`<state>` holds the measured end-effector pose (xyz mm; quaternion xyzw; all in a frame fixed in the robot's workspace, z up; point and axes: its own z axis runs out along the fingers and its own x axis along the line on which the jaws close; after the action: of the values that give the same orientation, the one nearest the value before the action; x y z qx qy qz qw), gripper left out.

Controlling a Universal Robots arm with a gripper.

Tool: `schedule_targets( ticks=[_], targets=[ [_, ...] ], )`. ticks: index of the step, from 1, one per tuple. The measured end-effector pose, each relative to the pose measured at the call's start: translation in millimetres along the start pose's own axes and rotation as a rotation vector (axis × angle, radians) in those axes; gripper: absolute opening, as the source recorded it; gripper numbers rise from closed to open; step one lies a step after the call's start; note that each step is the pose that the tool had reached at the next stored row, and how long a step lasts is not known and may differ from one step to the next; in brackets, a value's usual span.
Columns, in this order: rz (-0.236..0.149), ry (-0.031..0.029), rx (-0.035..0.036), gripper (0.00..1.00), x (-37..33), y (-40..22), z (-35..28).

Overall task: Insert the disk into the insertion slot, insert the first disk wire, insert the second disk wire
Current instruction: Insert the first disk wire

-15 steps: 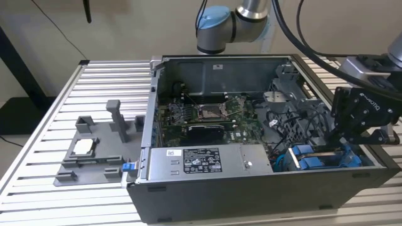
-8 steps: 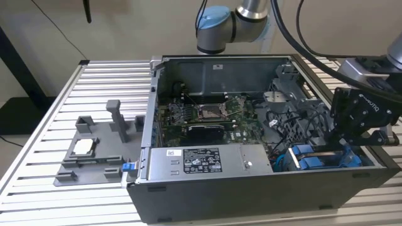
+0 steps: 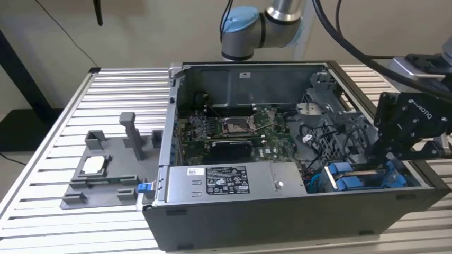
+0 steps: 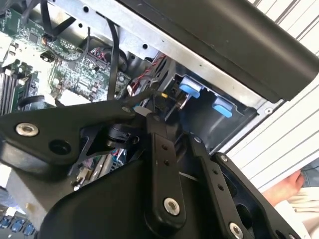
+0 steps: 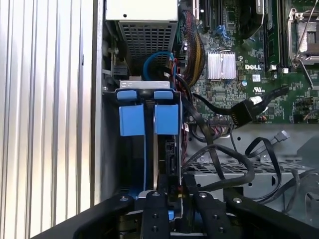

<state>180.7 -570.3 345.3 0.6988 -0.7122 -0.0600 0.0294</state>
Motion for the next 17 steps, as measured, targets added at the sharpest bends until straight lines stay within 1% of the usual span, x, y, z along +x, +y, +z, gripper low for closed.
schedule_targets(
  ticks=[3, 6, 7, 8, 9, 11, 13, 14, 17],
  targets=[
    [0.0, 0.0002, 0.0, 0.27, -0.3, 1.2, -8.1],
    [0.0, 0.0001, 0.0002, 0.27, -0.6, 2.6, -14.7],
    [0.0, 0.0001, 0.0008, 0.27, -0.6, 3.2, -16.3],
    [0.0, 0.0, 0.0029, 0.27, -0.7, 4.1, -16.8],
    [0.0, -0.0003, 0.0083, 0.27, -0.7, 5.2, -16.8],
    [-0.001, -0.0003, 0.0239, 0.27, -0.6, 8.1, -16.7],
    [-0.001, -0.0006, 0.0396, 0.27, -0.5, 12.4, -16.2],
    [-0.002, -0.0006, 0.0448, 0.27, -0.5, 14.9, -16.0],
    [-0.002, -0.0008, 0.0532, 0.27, -0.5, 21.4, -16.1]
  ],
)
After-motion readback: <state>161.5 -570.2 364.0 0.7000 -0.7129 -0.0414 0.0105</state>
